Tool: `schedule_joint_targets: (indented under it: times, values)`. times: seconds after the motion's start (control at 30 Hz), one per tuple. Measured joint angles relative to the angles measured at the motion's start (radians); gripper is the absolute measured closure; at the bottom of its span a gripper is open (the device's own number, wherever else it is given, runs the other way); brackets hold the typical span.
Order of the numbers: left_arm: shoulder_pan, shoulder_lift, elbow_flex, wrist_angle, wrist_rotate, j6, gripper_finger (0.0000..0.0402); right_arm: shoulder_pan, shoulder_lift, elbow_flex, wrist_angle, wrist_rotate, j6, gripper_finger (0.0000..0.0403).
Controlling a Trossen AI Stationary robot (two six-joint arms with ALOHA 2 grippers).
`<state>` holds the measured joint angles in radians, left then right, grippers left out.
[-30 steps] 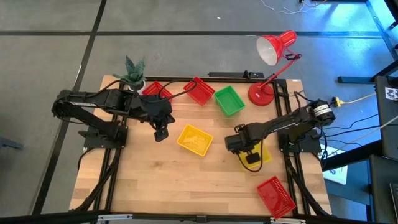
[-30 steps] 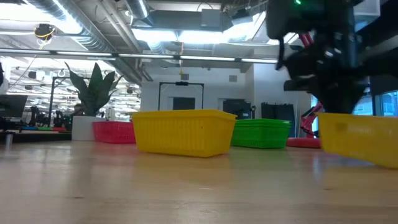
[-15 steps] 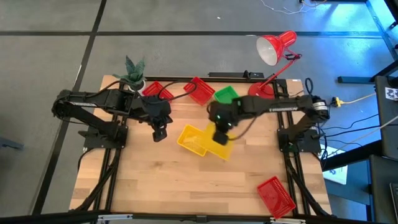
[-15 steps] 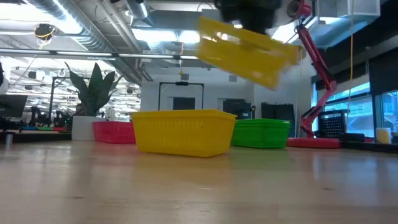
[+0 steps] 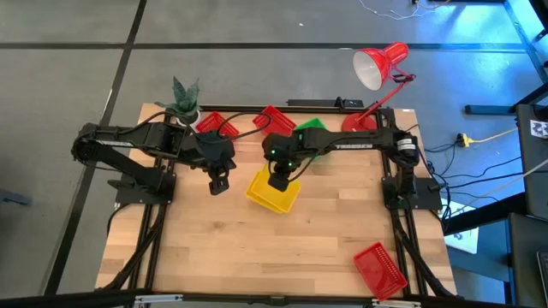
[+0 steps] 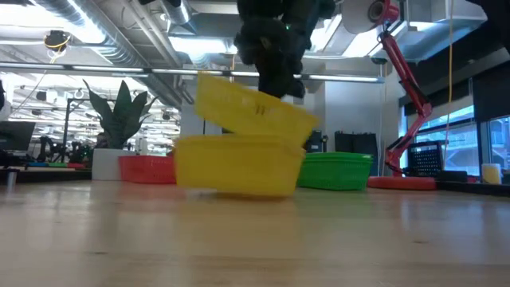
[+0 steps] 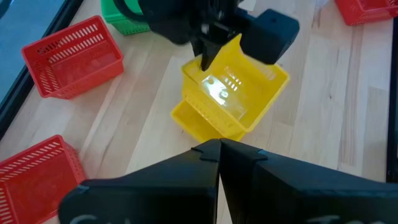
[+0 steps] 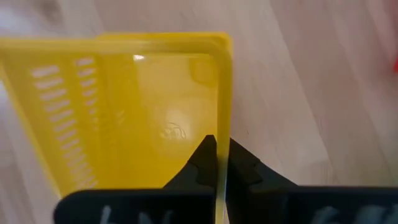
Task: Stack baskets by color
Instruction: Stack the right yellow bin on the left yellow bin, then stack the top left red bin on the top right red bin
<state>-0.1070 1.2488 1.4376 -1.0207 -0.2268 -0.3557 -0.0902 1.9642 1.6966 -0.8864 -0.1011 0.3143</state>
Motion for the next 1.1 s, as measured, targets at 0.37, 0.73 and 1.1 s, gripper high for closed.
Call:
schedule_joint_targets:
  times: [0.37,0.73,1.1]
  values:
    - [0.000,0.000,0.000,-0.001,0.000,0.023,0.0402,0.003,0.019,0.026,-0.152,0.001,-0.009,0.0400]
    - [0.000,0.000,0.000,-0.001,0.000,0.026,0.0402,0.003,0.018,0.026,-0.206,-0.077,-0.089,0.0391]
    - [0.000,0.000,0.000,-0.001,0.000,0.026,0.0401,0.002,0.018,0.026,-0.203,-0.090,-0.122,0.0351]
